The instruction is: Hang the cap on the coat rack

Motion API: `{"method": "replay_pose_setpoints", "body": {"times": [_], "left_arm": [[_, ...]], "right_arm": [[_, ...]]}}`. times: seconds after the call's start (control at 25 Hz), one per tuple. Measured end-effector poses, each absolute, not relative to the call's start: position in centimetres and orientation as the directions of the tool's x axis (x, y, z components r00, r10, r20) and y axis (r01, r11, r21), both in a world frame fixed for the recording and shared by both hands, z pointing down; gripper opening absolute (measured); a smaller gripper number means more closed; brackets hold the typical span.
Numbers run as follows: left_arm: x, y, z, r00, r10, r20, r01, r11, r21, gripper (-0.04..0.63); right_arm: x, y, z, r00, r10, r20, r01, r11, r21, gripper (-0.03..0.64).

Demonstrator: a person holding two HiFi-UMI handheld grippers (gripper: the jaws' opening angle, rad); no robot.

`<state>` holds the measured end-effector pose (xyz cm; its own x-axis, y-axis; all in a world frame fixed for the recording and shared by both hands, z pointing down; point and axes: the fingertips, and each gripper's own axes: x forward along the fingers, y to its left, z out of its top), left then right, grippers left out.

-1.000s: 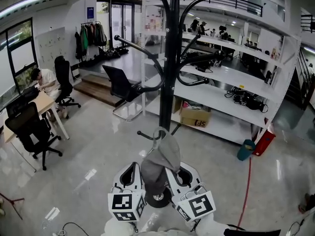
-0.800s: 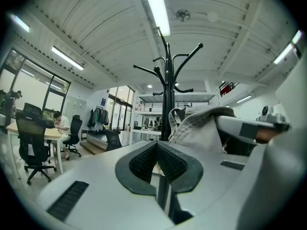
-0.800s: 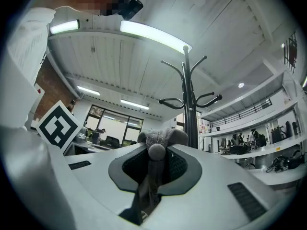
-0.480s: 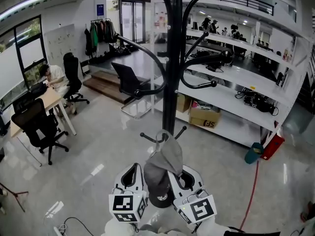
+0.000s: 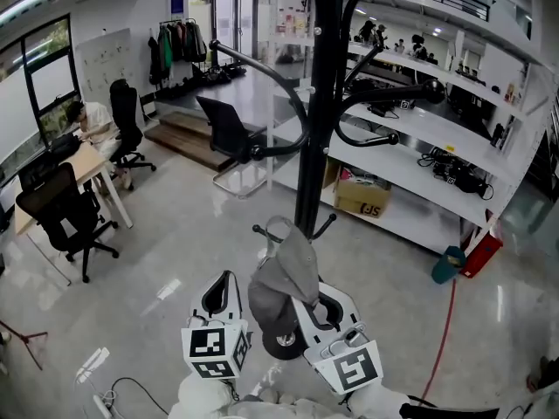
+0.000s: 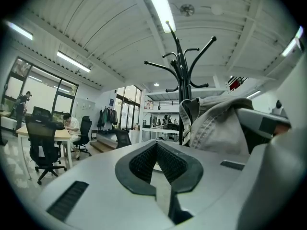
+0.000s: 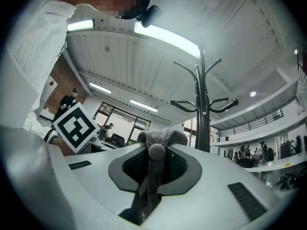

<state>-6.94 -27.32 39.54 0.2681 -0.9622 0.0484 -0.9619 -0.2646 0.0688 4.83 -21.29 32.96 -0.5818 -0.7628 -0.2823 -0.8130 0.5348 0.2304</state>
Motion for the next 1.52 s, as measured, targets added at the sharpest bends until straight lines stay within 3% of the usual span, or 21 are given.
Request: {"method": "replay_pose_setpoints", "body": {"times": [0.56, 1.52], "left_arm": [[-9.2, -27.6, 39.2, 0.251, -0.967, 0.034, -0.965, -0.247, 0.085, 0.0], [-9.8, -28.0, 40.1, 0.249, -0.967, 0.046, -0.965, -0.244, 0.094, 0.002]], "right_arm": [[1.5, -21.7, 29.0, -0.651, -0.668, -0.36, -0.759, 0.569, 0.315, 0.044], [1.3, -21.4, 22.3, -0.644, -0.582, -0.497, -0.765, 0.499, 0.407, 0.044]]}}
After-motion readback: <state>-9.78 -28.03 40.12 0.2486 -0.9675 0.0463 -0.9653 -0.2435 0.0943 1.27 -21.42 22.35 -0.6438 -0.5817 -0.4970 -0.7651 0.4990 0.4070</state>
